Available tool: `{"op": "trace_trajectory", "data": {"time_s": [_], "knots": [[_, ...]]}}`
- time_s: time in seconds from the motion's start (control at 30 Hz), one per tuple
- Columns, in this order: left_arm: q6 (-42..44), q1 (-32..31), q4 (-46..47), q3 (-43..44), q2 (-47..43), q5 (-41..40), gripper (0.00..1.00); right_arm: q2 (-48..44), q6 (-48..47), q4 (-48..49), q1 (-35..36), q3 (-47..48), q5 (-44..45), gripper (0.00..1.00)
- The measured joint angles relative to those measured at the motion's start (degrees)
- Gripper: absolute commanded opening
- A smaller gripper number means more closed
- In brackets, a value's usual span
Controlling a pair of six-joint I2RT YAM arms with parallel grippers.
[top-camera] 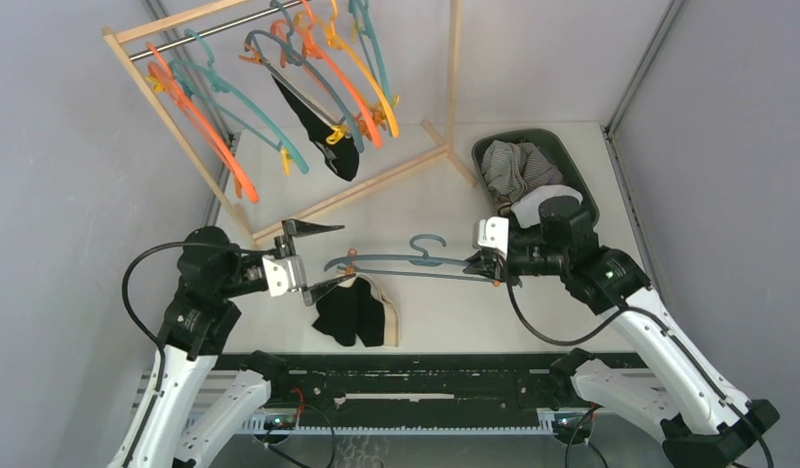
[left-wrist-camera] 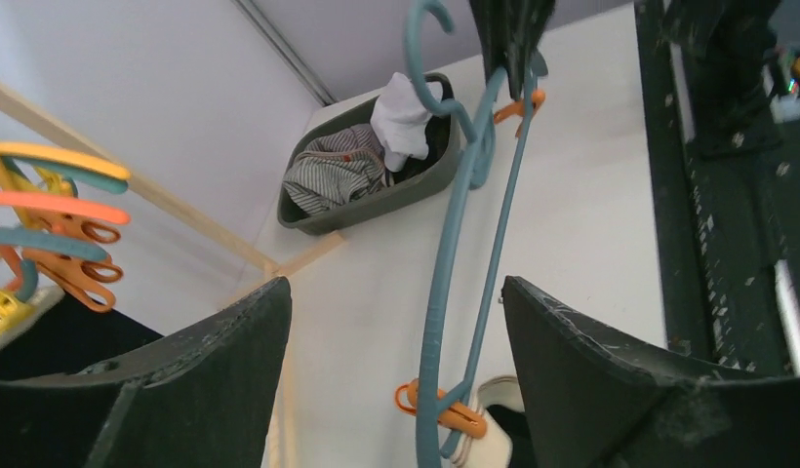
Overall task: Remove the underwear clipped to the hanger
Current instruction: Remove the underwear from the hanger.
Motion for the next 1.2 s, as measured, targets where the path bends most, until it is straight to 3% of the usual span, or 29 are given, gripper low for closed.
{"op": "trace_trajectory", "data": {"time_s": [0.2,0.63,0.9,1.2], "knots": [[-13.2,1.3,1.8,0.4,1.9,-2.0,0.87,-6.0,-7.5,3.1,-1.4,-7.5,1.9,0.0],[-30.6,3.3,-7.5,5.4,17.3,-1.0,0.88,-15.8,-17.3,4.1,-1.7,-9.8,0.8,0.0],[-36.0,3.5,-7.7,5.4,19.5,0.5,0.83,-18.8,-18.9,2.7,-2.4,-10.3,0.2,0.0],[-36.5,3.5,-7.9,5.4,19.9,2.5,0.78,-19.2,-18.8,2.3,-3.1,-10.6,-0.2,0.0]]}}
